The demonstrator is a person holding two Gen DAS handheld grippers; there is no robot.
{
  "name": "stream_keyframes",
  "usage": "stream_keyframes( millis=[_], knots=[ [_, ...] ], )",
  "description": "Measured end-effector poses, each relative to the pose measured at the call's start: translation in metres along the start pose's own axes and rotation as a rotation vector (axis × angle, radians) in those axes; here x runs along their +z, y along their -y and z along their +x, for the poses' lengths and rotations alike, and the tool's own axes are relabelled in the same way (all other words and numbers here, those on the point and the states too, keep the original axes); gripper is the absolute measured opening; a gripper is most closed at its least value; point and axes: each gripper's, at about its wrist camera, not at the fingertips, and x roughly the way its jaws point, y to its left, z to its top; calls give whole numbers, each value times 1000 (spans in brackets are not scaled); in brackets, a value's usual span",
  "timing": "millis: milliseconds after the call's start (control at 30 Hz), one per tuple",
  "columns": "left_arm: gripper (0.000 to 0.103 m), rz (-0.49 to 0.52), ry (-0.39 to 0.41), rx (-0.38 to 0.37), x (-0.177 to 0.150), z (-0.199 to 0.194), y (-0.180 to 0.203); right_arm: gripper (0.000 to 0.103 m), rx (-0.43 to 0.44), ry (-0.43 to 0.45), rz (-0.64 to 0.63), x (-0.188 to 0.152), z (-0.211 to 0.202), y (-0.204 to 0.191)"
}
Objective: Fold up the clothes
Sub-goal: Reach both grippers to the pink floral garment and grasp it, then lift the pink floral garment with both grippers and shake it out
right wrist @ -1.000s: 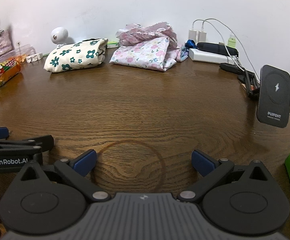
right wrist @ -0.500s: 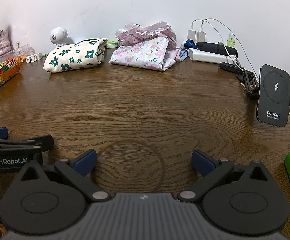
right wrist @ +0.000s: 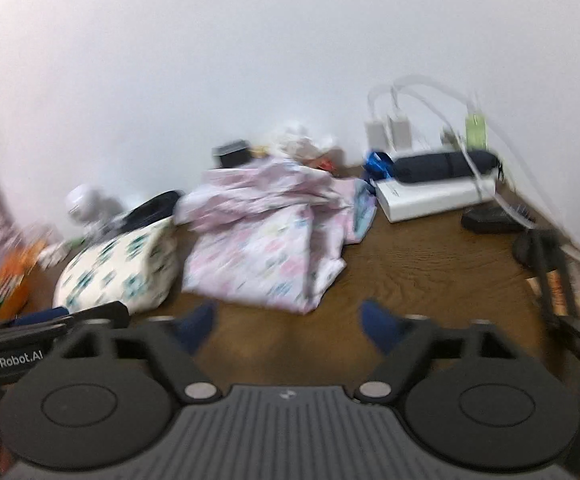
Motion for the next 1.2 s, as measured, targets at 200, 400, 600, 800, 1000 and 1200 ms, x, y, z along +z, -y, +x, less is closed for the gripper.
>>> stream_keyframes(
  millis=[200,400,600,800,1000,1200],
  knots=[
    [87,2,-95,70,27,85,3,45,22,-59,44,26,77,7],
    [77,-65,-176,63,41,137,0,13,86,-64,83,38,102,17],
    [1,-173,-221,-99,44,111,-5,5,146,-7,72,48,67,9],
    [1,-172,96,-271,94,-59,-3,4,327,188,-26,74,-68,-28],
    [1,-105,489,-349,128,-266,-3,4,474,462,-163,90,-243,-72],
    [1,22,579,-262,111,-350,13,4,470,513,-234,74,-307,-101]
  ],
)
